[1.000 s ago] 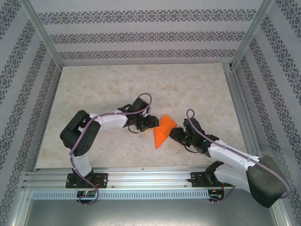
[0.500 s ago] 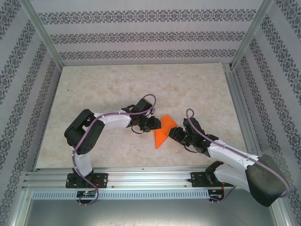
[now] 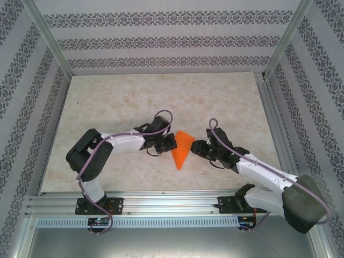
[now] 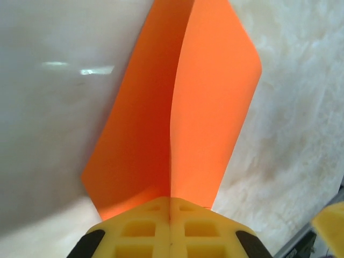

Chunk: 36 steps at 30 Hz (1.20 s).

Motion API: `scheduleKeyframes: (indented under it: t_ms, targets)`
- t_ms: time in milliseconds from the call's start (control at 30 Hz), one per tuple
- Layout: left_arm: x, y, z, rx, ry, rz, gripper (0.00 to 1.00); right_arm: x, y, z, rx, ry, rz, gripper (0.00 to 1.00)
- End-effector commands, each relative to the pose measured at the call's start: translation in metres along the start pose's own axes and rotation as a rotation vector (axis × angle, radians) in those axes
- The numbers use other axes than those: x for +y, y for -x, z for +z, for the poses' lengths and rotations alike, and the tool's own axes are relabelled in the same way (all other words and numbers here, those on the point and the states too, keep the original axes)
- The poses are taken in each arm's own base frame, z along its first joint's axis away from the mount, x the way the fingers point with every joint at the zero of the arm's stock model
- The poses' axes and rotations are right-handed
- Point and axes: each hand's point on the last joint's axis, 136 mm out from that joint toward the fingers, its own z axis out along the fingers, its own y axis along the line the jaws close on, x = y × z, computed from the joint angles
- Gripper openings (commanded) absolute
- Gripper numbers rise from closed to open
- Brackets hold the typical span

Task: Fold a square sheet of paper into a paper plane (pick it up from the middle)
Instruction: Move the paper to the center of the table.

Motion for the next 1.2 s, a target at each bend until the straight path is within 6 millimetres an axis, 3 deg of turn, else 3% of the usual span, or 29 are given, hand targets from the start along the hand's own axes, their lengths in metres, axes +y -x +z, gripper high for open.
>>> scheduleKeyframes:
  t_ms: [0,67,100,200,300,367,433,633,733,867,1033,1167]
  targets:
    - [0.002,0.014,-0.021,-0.149,0.014,-0.086,0.0,0.018,0.018,-0.015,-0.052,-0.085,-0.284,0.47]
    - [0.011,0.013,-0.031,-0.191,0.035,-0.123,0.0,0.027,0.033,-0.03,-0.127,-0.163,-0.418,0.57]
    - [0.018,0.013,-0.037,-0.217,0.052,-0.145,0.0,0.033,0.039,-0.035,-0.152,-0.161,-0.464,0.69]
    - [0.032,0.012,-0.052,-0.277,0.078,-0.203,0.0,0.036,0.056,-0.041,-0.244,-0.076,-0.384,0.98]
    - [0.041,0.01,-0.061,-0.312,0.083,-0.241,0.0,0.027,0.06,-0.037,-0.276,0.085,-0.197,0.98]
    - [0.045,0.009,-0.063,-0.323,0.086,-0.257,0.0,0.034,0.054,-0.034,-0.233,0.212,-0.174,0.98]
    - [0.047,0.008,-0.063,-0.321,0.095,-0.269,0.0,0.039,0.046,-0.03,-0.188,0.223,-0.238,0.96]
    - [0.042,0.004,-0.056,-0.284,0.08,-0.282,0.0,0.055,-0.003,-0.012,-0.097,0.136,-0.511,0.58]
    - [0.041,0.004,-0.054,-0.278,0.073,-0.288,0.0,0.063,-0.029,0.003,-0.081,0.133,-0.545,0.47]
    - [0.037,0.005,-0.055,-0.273,0.077,-0.281,0.0,0.096,-0.046,0.017,-0.061,0.203,-0.576,0.41]
    - [0.035,0.005,-0.054,-0.263,0.081,-0.278,0.0,0.11,-0.058,0.039,-0.031,0.243,-0.563,0.39]
    - [0.033,0.007,-0.055,-0.259,0.088,-0.272,0.0,0.12,-0.061,0.046,-0.037,0.255,-0.601,0.43]
